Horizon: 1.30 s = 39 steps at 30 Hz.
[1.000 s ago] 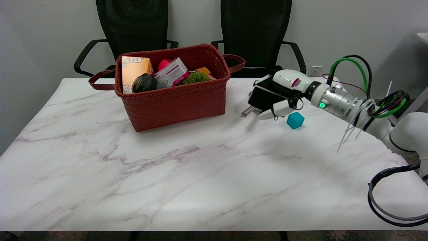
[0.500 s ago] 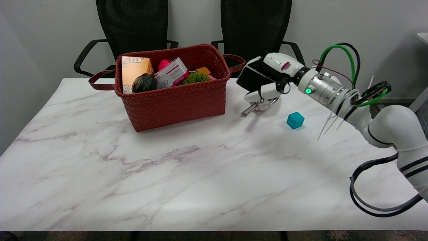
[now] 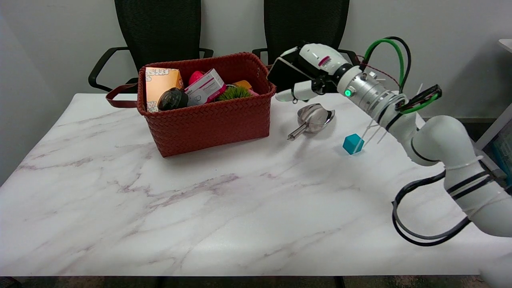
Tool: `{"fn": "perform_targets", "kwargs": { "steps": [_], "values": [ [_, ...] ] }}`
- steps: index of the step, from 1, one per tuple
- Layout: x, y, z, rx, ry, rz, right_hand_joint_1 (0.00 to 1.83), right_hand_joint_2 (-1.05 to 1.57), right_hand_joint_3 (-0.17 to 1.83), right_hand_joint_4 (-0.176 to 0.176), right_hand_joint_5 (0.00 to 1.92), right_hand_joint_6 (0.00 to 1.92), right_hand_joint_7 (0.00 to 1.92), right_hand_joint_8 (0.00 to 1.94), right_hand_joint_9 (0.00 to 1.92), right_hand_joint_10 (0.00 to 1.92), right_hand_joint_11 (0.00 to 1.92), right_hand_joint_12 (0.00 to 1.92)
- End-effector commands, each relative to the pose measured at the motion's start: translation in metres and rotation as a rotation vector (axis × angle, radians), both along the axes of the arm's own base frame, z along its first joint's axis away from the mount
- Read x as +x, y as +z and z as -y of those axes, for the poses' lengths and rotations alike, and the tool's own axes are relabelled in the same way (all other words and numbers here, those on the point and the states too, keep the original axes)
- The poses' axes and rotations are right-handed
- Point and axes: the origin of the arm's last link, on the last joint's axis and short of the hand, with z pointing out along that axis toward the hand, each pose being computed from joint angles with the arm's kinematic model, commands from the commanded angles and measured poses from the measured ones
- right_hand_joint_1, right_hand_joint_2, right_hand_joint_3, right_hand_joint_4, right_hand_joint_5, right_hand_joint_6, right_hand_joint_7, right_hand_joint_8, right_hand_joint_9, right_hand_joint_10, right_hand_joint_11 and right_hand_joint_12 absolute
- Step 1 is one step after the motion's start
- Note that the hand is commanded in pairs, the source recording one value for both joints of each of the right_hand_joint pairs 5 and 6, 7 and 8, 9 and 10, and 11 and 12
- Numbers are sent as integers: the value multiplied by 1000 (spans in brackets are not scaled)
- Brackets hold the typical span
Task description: Place the blackboard eraser into the brown storage basket.
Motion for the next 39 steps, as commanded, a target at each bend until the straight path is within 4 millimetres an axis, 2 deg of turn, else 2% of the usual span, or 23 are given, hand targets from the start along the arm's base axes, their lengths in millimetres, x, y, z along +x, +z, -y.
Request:
{"fn": "perform_targets", "kwargs": {
  "steps": [1, 9, 25, 33, 39],
  "values": [
    [9, -60, 46, -11, 83, -36, 968, 1135, -172, 0, 838, 838, 1487, 1487, 1404, 1404, 1672, 1672],
    [-4, -79, 68, -17, 54, -47, 964, 1123, -174, 0, 836, 836, 1472, 1472, 1395, 1395, 1666, 1666],
    [10, -114, 109, -45, 76, -129, 956, 1233, -175, 0, 891, 891, 1496, 1496, 1422, 1422, 1681, 1681],
    [7, -107, 122, -74, 40, -126, 935, 1261, -175, 0, 903, 903, 1499, 1499, 1424, 1424, 1681, 1681],
    [-3, -104, 127, -82, 3, -126, 930, 1262, -175, 0, 905, 905, 1500, 1500, 1416, 1416, 1673, 1673]
  ]
}}
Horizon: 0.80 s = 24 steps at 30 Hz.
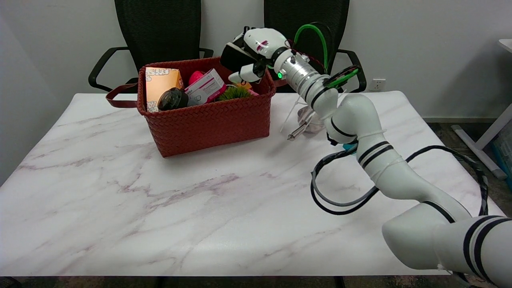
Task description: Place the blackboard eraser into the brown storage basket.
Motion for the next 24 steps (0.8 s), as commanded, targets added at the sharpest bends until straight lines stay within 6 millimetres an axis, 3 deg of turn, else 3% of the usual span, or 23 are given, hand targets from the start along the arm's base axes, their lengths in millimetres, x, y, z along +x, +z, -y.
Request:
{"fn": "perform_targets", "kwargs": {
  "steps": [1, 9, 10, 11, 13, 16, 18, 22, 23, 24],
  "values": [
    [-5, -11, 26, -23, -52, -25, 929, 1262, -175, 0, 905, 905, 1500, 1500, 1416, 1416, 1672, 1672],
    [-3, -11, 26, -26, -47, -18, 927, 1211, -158, 0, 906, 906, 1476, 1476, 1391, 1391, 1650, 1650],
    [-2, -11, 26, -27, -44, -17, 928, 1121, -90, 0, 871, 871, 1438, 1438, 1374, 1374, 1654, 1654],
    [-2, -10, 26, -31, -46, -15, 934, 973, -14, 0, 734, 734, 1276, 1276, 1257, 1257, 1618, 1618],
    [0, -12, 26, -33, -44, -9, 928, 760, -68, 0, 663, 663, 1126, 1126, 1031, 1031, 1498, 1498],
    [0, -11, 27, -39, -51, 12, 895, 545, -175, 0, 474, 474, 724, 724, 765, 765, 1316, 1316],
    [-1, -9, 27, -59, -62, 35, 850, 509, -175, 0, 427, 427, 671, 671, 713, 713, 1210, 1210],
    [-4, -9, 27, -77, -76, 45, 733, 503, -169, 0, 313, 313, 563, 563, 571, 571, 823, 823],
    [-4, -8, 27, -84, -80, 49, 706, 512, -100, 0, 273, 273, 525, 525, 515, 515, 716, 716],
    [-5, -7, 27, -91, -85, 55, 673, 519, 90, 0, 218, 218, 466, 466, 439, 439, 634, 634]
  ]
}}
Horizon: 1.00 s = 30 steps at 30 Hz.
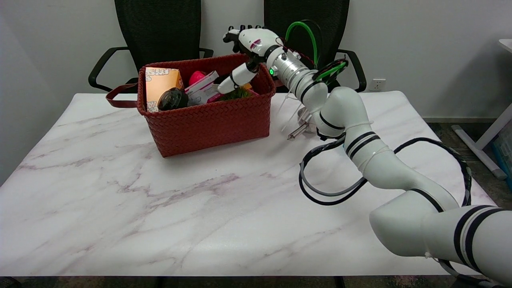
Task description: Place the blackboard eraser into the brown storage basket.
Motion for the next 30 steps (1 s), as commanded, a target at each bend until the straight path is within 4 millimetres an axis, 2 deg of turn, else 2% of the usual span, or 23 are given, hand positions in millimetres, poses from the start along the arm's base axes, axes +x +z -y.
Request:
{"fn": "perform_targets", "kwargs": {
  "steps": [1, 3, 4, 7, 11, 14, 15, 19, 20, 22, 23, 27, 30],
  "values": [
    [-3, 2, 5, -62, -43, 60, 655, 521, 198, 0, 190, 190, 416, 416, 394, 394, 567, 567],
    [0, 3, 4, -75, -41, 70, 597, 545, 479, 0, 106, 106, 239, 239, 262, 262, 386, 386],
    [1, 3, 4, -73, -37, 68, 581, 558, 549, 0, 84, 84, 193, 193, 237, 237, 357, 357],
    [6, 3, 3, -74, -20, 53, 570, 566, 561, 0, 47, 47, 113, 113, 212, 212, 325, 325],
    [11, 6, -3, -87, 2, 56, 569, 579, 540, 0, 31, 31, 107, 107, 206, 206, 311, 311],
    [22, 13, -15, -127, 49, 64, 577, 573, 404, 0, 15, 15, 108, 108, 207, 207, 310, 310],
    [24, 15, -19, -139, 60, 68, 583, 578, 306, 0, 7, 7, 114, 114, 215, 215, 309, 309],
    [36, 29, -46, -217, 130, 106, 568, 622, 379, 0, 0, 0, 154, 154, 235, 235, 307, 307],
    [40, 33, -55, -243, 156, 116, 603, 621, 307, 0, 0, 0, 162, 162, 234, 234, 306, 306],
    [47, 39, -67, -280, 202, 123, 689, 521, -114, 0, 0, 0, 176, 176, 236, 236, 300, 300],
    [50, 44, -76, -307, 231, 132, 732, 478, -175, 0, 5, 5, 189, 189, 242, 242, 296, 296],
    [56, 52, -103, -376, 303, 146, 740, 473, -175, 0, 38, 38, 215, 215, 259, 259, 296, 296],
    [52, 57, -124, -434, 353, 133, 729, 500, -175, 0, 54, 54, 230, 230, 271, 271, 314, 314]
  ]
}}
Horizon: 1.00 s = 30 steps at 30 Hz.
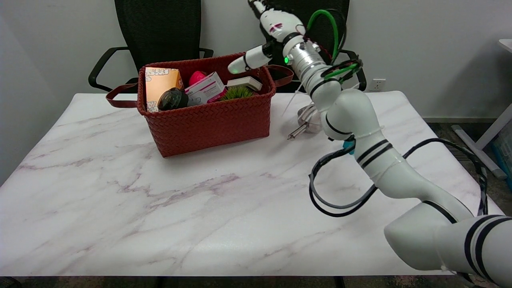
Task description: Place the blackboard eraser into the brown storage basket.
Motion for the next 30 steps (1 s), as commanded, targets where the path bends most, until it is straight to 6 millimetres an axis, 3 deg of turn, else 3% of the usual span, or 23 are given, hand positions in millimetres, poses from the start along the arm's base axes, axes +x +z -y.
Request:
{"fn": "perform_targets", "kwargs": {
  "steps": [1, 11, 16, 23, 30],
  "values": [
    [22, 40, -106, -304, 277, 46, 731, 502, -175, 0, 60, 60, 234, 234, 276, 276, 319, 319],
    [-2, 36, -168, -431, 438, 76, 725, 589, -175, 0, 102, 102, 285, 285, 334, 334, 409, 409],
    [-16, 18, -195, -442, 508, 106, 734, 592, -175, 0, 87, 87, 288, 288, 353, 353, 450, 450],
    [-30, -4, -221, -451, 566, 132, 819, 596, -175, 0, 97, 97, 309, 309, 376, 376, 476, 476],
    [-57, -17, -242, -447, 522, 141, 892, 672, -175, 0, 100, 100, 301, 301, 378, 378, 535, 535]
  ]
}}
